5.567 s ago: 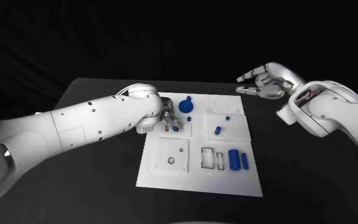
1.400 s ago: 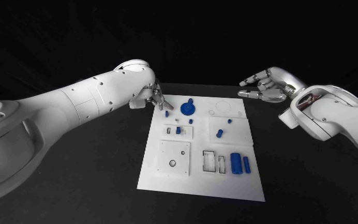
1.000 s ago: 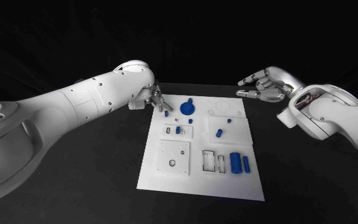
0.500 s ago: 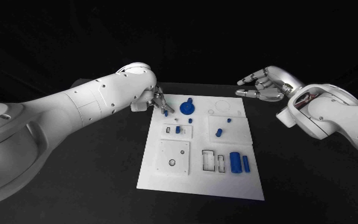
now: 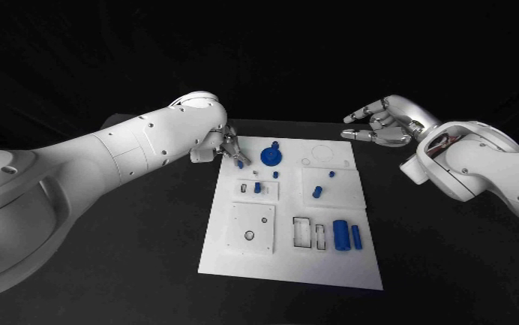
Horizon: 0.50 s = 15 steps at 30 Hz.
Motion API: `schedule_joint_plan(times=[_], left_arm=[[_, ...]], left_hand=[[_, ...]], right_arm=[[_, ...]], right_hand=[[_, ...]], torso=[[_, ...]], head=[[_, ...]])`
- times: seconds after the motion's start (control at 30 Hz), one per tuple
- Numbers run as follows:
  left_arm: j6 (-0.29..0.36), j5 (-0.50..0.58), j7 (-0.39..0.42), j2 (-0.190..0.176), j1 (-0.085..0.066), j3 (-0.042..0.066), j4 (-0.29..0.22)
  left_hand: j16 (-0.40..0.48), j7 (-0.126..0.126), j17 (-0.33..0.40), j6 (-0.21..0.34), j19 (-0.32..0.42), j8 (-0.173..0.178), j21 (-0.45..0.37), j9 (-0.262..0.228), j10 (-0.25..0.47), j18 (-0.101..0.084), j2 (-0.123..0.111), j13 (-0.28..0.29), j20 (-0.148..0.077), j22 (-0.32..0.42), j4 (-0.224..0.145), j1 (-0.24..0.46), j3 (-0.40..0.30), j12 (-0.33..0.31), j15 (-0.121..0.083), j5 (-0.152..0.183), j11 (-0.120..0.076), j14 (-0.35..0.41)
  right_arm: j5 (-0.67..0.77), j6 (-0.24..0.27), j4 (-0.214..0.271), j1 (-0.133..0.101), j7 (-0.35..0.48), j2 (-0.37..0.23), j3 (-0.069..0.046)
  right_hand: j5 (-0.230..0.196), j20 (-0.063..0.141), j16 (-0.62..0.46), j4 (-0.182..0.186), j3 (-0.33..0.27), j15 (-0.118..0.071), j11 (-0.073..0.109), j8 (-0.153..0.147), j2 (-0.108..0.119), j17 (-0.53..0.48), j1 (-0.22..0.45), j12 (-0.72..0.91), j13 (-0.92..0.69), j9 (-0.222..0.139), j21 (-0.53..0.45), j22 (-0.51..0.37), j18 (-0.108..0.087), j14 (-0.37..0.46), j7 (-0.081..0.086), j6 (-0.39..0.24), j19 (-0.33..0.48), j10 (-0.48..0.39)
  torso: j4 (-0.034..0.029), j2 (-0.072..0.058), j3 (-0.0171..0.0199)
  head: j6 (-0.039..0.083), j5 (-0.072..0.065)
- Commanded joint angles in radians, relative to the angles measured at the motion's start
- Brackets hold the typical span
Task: Assemble the parts on the task board
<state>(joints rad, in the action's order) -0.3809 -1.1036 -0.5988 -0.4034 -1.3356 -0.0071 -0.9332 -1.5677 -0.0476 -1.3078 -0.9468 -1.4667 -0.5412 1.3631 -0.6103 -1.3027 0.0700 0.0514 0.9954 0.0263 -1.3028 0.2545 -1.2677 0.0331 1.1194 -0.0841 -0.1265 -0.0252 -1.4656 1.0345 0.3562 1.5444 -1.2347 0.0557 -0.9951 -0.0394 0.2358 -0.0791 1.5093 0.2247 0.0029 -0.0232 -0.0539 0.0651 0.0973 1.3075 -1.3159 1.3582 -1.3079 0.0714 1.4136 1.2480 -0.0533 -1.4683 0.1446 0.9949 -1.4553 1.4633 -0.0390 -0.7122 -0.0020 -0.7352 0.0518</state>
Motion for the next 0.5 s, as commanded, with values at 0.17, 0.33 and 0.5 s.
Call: schedule_joint_plan(times=[0.17,0.33,0.5], left_arm=[[0.037,0.057,-0.002,0.003,0.000,0.000,-0.001],[0.040,0.067,-0.006,0.004,0.000,0.000,-0.001],[0.039,0.070,-0.011,0.003,0.000,0.000,0.000]], left_hand=[[-0.003,0.009,-0.263,0.008,-0.024,-0.013,0.003,-0.012,0.000,-0.010,0.015,0.000,-0.010,-0.001,-0.013,-0.038,-0.036,0.004,-0.009,-0.004,-0.007,-0.105],[-0.003,0.009,-0.263,0.007,-0.025,-0.025,0.004,-0.023,-0.002,-0.010,0.006,0.001,-0.011,-0.004,-0.003,-0.028,-0.037,0.006,-0.009,-0.001,-0.007,-0.105],[-0.003,0.010,-0.263,0.008,-0.025,-0.036,0.005,-0.033,-0.003,-0.011,-0.005,0.001,-0.012,-0.006,0.005,-0.019,-0.036,0.007,-0.010,-0.001,-0.008,-0.105]], right_arm=[[0.004,-0.012,-0.002,0.001,0.007,0.002,0.000],[0.004,-0.013,-0.003,0.001,0.007,0.003,0.000],[0.004,-0.014,-0.003,0.001,0.006,0.003,0.000]], right_hand=[[-0.002,-0.001,-0.006,-0.001,-0.004,0.001,-0.001,0.003,-0.003,0.143,0.003,-0.007,-0.118,0.001,-0.006,-0.001,-0.012,-0.075,-0.002,-0.005,0.007,-0.004],[-0.002,-0.001,-0.006,-0.001,-0.004,0.001,-0.001,0.003,-0.003,0.143,0.003,-0.007,-0.118,0.001,-0.006,-0.001,-0.012,-0.075,-0.002,-0.005,0.007,-0.004],[-0.002,-0.001,-0.006,-0.001,-0.004,0.001,-0.001,0.003,-0.003,0.143,0.003,-0.007,-0.118,0.001,-0.006,-0.001,-0.012,-0.075,-0.002,-0.005,0.007,-0.004]], torso=[[-0.0001,0.000,-0.0002],[0.0000,0.000,0.0002],[-0.0004,0.000,0.0002]], head=[[0.000,0.000],[0.000,-0.001],[0.001,-0.001]])
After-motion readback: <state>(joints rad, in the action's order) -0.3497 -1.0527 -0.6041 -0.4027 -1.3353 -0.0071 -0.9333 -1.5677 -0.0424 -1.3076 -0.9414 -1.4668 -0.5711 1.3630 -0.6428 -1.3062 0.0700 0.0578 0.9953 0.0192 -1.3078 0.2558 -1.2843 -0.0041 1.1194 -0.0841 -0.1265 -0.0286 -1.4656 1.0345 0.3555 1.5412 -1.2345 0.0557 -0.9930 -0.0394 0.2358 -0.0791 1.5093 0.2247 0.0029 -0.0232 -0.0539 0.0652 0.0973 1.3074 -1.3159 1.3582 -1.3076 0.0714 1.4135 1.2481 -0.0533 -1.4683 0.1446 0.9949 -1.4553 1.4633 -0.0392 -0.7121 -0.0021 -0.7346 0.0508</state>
